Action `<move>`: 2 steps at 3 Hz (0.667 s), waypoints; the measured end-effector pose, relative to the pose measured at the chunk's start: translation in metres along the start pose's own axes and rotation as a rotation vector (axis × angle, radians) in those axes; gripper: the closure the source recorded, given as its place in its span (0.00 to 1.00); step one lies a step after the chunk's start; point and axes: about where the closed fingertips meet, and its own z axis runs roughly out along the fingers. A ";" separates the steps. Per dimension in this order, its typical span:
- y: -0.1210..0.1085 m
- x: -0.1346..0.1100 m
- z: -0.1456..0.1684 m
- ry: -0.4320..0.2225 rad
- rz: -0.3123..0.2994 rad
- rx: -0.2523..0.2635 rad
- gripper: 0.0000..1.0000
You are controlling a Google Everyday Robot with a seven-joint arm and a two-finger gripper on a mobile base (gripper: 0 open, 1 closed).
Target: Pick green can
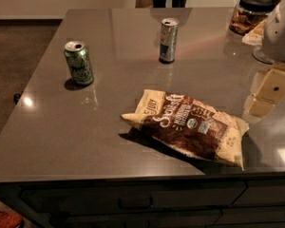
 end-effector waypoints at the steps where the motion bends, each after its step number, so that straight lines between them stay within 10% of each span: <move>1: 0.000 0.000 0.000 0.000 0.000 0.000 0.00; 2: -0.007 -0.016 0.008 -0.031 -0.001 -0.002 0.00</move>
Offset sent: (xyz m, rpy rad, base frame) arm 0.0305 0.0325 -0.0094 0.0675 0.0035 0.0239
